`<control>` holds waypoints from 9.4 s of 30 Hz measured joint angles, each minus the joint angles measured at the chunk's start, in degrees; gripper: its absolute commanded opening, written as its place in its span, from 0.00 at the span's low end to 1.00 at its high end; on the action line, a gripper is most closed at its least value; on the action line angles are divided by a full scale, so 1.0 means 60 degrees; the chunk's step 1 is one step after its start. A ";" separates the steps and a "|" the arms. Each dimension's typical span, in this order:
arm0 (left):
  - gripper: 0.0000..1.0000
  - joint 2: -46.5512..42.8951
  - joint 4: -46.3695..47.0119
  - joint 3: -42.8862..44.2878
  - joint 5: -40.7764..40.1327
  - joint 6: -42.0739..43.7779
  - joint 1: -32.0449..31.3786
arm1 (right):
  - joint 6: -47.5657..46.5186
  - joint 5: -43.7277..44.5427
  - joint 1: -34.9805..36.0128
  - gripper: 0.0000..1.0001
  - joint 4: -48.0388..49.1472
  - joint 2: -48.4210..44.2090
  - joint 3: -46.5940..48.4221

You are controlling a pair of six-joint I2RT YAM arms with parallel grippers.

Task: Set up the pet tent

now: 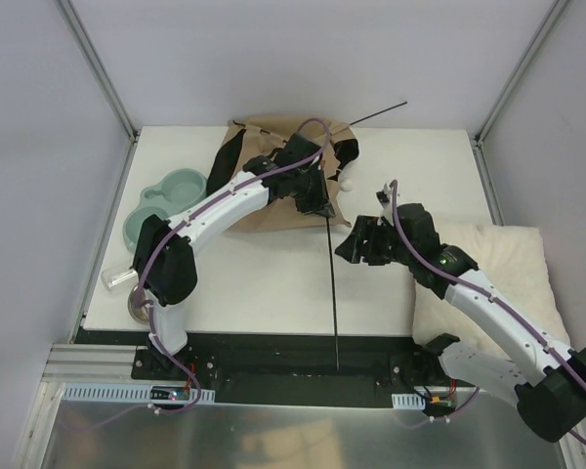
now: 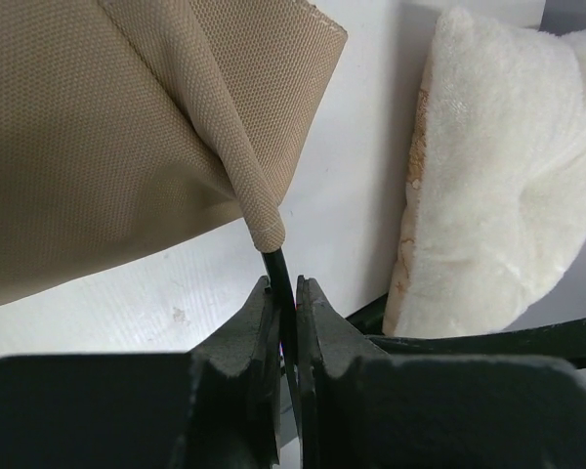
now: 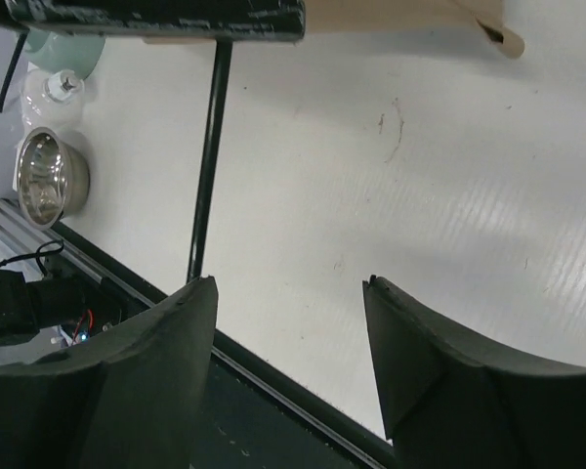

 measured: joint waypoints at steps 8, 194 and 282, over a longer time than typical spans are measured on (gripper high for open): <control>0.00 -0.0259 -0.0098 0.0146 -0.0732 0.0514 0.0000 | -0.0259 -0.1348 0.0040 0.69 -0.1060 -0.0146 0.0047; 0.89 -0.4459 1.2364 -0.8761 -0.3005 0.1180 0.3384 | 0.4160 -0.1993 0.2754 0.00 -0.0820 0.6583 1.0061; 0.00 -0.5468 0.6659 -0.5759 0.2783 0.2215 0.1778 | 0.1497 0.2812 0.3293 0.00 0.0339 0.1574 0.4087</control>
